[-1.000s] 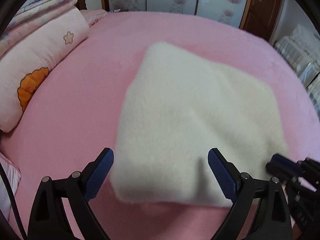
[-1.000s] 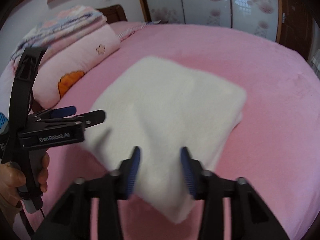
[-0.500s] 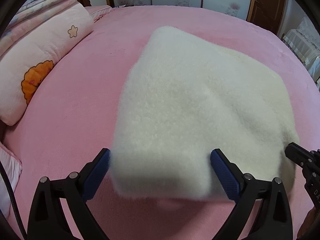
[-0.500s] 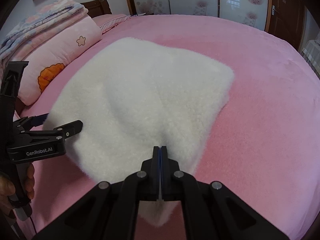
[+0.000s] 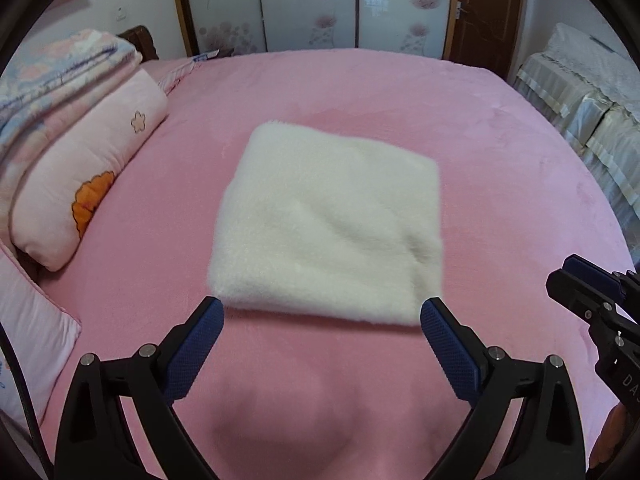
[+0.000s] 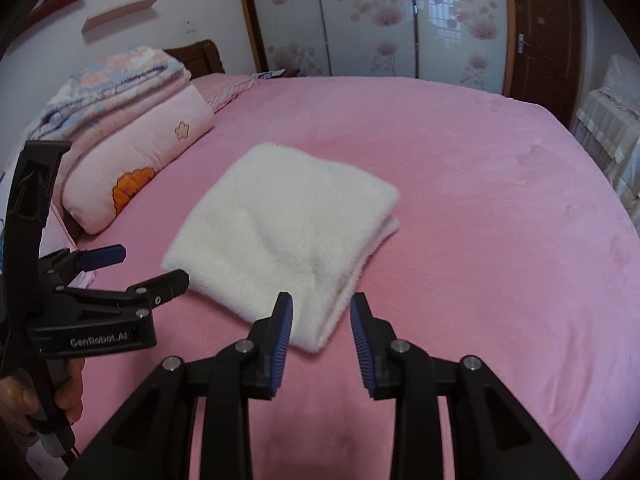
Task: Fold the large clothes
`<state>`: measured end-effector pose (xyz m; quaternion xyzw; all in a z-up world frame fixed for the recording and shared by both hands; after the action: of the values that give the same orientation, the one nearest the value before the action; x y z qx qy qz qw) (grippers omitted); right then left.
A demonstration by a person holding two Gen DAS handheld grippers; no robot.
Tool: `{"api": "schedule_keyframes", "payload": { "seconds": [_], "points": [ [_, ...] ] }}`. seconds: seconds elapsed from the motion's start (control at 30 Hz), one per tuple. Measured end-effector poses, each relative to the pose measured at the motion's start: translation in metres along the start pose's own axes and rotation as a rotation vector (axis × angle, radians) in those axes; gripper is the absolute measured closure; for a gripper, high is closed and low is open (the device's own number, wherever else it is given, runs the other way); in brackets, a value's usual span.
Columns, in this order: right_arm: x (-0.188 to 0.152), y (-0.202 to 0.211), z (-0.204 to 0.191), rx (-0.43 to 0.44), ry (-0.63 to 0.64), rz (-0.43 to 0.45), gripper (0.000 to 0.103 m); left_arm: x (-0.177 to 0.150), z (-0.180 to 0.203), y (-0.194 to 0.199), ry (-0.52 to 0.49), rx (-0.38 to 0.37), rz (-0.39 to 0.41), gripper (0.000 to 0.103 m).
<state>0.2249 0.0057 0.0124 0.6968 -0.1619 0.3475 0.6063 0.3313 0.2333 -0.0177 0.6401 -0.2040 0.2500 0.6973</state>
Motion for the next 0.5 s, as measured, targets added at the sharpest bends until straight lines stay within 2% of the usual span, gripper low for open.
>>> {"api": "schedule_keyframes", "payload": {
  "seconds": [0.17,0.37,0.5],
  "points": [
    [-0.011,0.053,0.011,-0.031,-0.030,0.032,0.063,-0.011,0.023,0.047,-0.021,-0.042,0.023,0.004],
    [-0.038,0.118,0.027,-0.028,-0.057,0.074,0.061,-0.040,0.050,0.100,-0.011,-0.069,0.082,0.004],
    [-0.059,0.154,0.033,-0.028,-0.065,0.102,0.056,-0.066,0.075,0.132,-0.018,-0.073,0.116,0.004]
  ]
}}
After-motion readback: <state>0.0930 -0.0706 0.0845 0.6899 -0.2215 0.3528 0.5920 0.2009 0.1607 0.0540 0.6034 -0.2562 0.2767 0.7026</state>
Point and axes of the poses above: each gripper's, at about its wrist camera, not at the fingertips, and y roughly against the way its jaws point, z to its right, x to its top, the point moved 1 cm from there along -y, roughly the way its jaws point, and after that the axes turned 9 degrees about -x, right-handed, at the moved point
